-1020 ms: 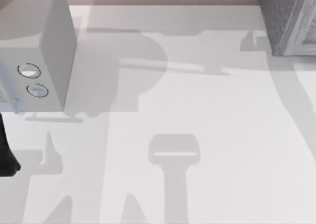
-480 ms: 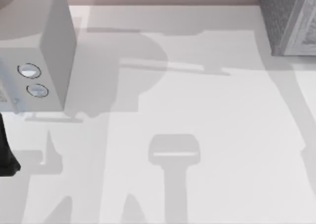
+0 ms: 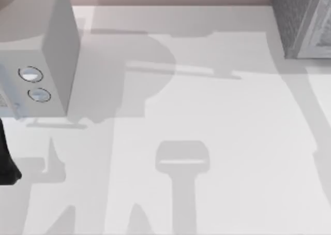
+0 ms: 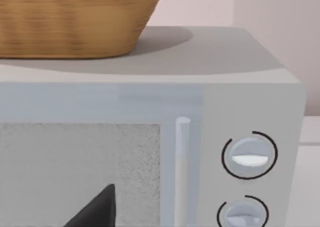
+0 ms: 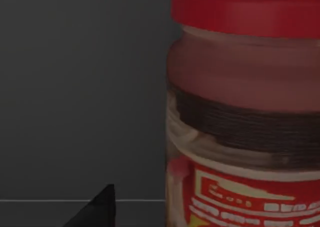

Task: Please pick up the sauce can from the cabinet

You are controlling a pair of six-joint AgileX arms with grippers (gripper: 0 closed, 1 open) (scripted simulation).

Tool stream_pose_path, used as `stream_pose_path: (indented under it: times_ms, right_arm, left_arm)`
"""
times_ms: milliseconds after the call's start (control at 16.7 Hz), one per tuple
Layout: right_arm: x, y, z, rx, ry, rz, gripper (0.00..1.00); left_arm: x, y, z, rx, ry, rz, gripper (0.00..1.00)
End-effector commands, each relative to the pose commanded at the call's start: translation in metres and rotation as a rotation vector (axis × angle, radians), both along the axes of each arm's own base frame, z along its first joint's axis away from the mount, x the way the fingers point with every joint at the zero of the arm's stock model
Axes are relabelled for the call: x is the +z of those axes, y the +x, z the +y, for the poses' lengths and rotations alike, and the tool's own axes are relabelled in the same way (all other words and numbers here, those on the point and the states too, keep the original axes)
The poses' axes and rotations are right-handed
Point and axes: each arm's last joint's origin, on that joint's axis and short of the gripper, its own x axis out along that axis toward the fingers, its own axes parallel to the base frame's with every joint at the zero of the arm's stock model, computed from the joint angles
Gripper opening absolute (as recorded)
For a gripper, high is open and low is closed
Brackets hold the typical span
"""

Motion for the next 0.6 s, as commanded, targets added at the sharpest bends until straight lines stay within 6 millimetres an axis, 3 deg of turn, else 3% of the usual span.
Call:
stream_pose_path:
  times_ms: [420, 600]
  right_arm:
    - [0.001, 0.044, -0.001, -0.001, 0.0, -0.003, 1.0]
    - [0.0, 0.054, -0.002, -0.002, 0.0, -0.002, 1.0]
  left_arm:
    - [0.0, 0.0, 0.0, 0.0, 0.0, 0.0, 1.0]
    - [0.0, 0.0, 0.0, 0.0, 0.0, 0.0, 1.0]
